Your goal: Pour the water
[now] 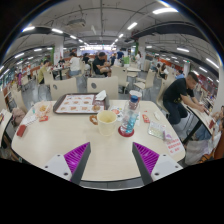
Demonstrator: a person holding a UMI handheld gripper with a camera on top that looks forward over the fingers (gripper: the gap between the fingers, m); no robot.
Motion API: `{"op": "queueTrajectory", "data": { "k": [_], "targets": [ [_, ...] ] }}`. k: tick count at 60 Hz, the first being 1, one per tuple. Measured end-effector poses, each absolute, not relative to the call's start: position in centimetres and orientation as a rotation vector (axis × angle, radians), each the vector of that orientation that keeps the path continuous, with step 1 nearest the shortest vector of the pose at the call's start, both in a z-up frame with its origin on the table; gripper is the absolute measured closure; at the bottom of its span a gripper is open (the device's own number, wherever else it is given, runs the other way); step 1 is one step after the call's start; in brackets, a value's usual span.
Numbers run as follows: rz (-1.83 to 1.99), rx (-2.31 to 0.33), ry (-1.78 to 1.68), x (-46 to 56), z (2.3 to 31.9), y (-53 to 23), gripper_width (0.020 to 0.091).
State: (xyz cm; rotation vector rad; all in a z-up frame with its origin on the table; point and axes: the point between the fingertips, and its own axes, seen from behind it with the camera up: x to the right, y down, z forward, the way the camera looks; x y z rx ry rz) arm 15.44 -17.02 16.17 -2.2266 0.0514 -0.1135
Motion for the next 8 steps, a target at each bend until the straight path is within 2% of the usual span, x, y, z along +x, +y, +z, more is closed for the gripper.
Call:
{"op": "queueTrajectory", "data": {
  "k": [8],
  "targets": [
    [-0.111, -2.228, 0.036, 15.88, 15.96, -16.94, 0.0254]
  ]
}}
